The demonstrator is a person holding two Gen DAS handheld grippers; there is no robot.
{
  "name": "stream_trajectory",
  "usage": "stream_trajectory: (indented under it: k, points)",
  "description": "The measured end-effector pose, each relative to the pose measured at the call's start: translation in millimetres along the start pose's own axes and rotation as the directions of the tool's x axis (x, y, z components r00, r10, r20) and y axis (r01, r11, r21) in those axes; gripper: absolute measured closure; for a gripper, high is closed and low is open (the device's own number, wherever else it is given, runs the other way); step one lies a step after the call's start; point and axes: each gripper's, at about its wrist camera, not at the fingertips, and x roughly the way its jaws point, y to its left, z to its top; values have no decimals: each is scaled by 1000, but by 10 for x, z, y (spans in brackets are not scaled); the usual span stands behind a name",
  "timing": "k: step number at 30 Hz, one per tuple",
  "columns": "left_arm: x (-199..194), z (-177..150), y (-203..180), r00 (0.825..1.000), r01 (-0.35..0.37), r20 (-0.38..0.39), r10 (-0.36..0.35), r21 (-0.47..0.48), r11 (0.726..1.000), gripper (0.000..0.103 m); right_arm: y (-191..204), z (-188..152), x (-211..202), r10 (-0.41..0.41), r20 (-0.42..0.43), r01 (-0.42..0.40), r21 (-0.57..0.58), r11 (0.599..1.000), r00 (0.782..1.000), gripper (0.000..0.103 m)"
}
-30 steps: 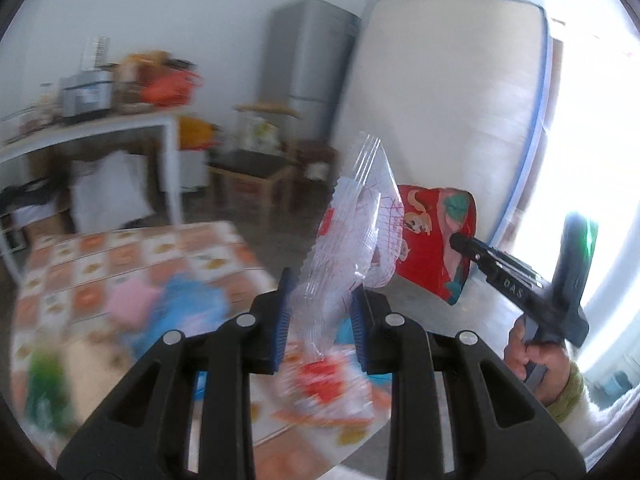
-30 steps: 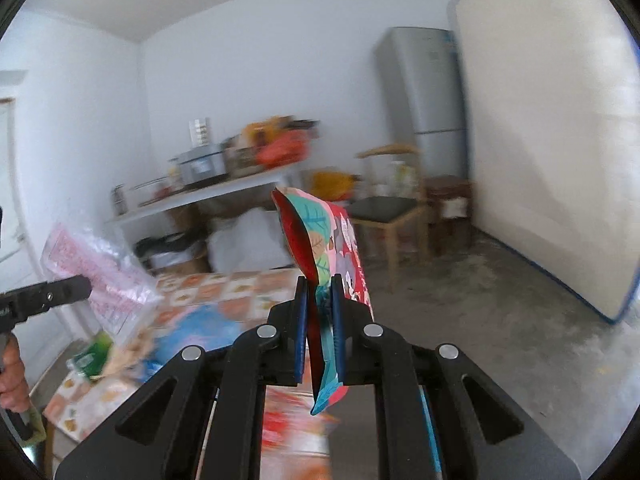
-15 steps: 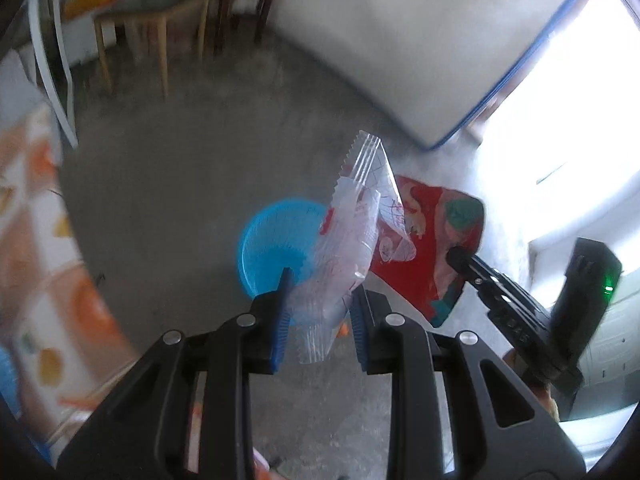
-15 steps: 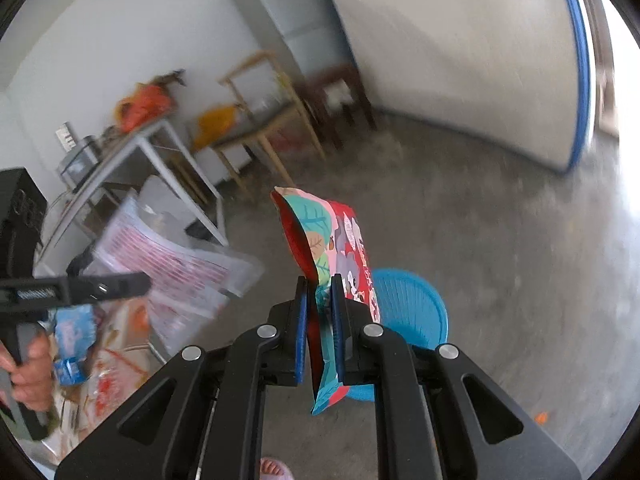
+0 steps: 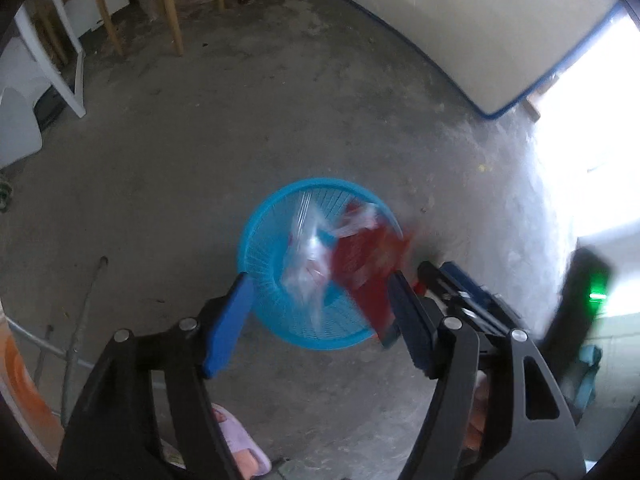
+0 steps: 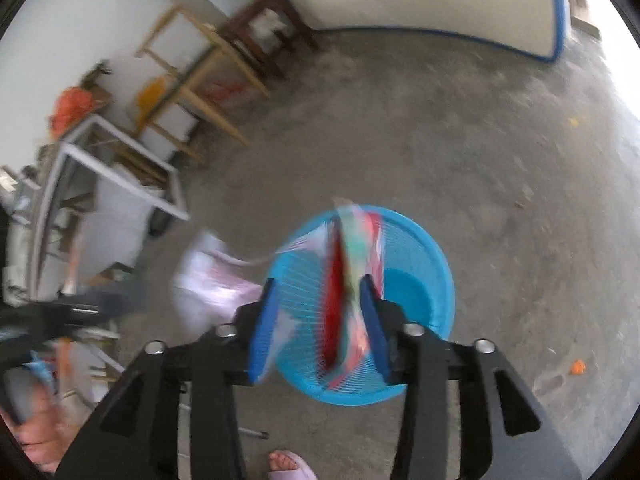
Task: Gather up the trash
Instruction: 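Carry both bags over the blue wastebasket and open both grippers to drop them, then grasp the clear bag with red print using the right gripper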
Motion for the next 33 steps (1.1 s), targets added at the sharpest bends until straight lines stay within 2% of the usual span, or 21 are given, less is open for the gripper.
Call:
stream_trajectory:
  k: [1,4,7,9,13,16,19,22,24,28,31,33]
  points:
    - [-80,-24,18,1000,20,2,-20,-2,1000,35,-48,-29,-3,-1,1,1,14,1000,1000,61]
    - [-276,-55,78,999,17,34,-17,24,1000,34,-114,-131,-167,4,20,-5,28,1000,1000,61]
    - [-677,-193,174,996,19,86,-23,51,999,34,-155,-226,-372,8,41,-8,5,1000,999,60]
    - [-1027,-329,257,992,44,114,-52,67,997,34,-135,-316,-582,24,56,-24,-13,1000,998,52]
    - [-1770,-663,531,977,20,209,-40,100,995,30,-64,-526,-1042,78,77,-73,-70,995,994,43]
    - [-2472,-1142,873,937,-45,350,13,83,996,27,66,-679,-1279,130,62,-122,-119,985,990,36]
    - [-2921,-1555,1190,897,-72,439,54,25,997,25,302,-839,-1442,202,13,-197,-171,965,979,31]
    - [-3210,-2067,1422,858,-87,504,98,-46,995,25,610,-1011,-1553,294,-59,-300,-209,931,954,28]
    - [-3314,-2465,1533,833,-92,539,129,-95,991,25,846,-1115,-1610,368,-114,-384,-219,897,923,24]
    - [-3331,-3102,1655,797,-106,575,185,-169,980,25,1346,-1359,-1628,501,-252,-551,-201,810,828,23]
    - [-3201,-3449,1681,786,-94,585,202,-211,973,25,1648,-1531,-1543,540,-346,-618,-171,768,767,23]
    - [-3110,-3656,1695,778,-109,586,228,-232,967,25,1798,-1625,-1439,527,-388,-617,-154,772,756,23]
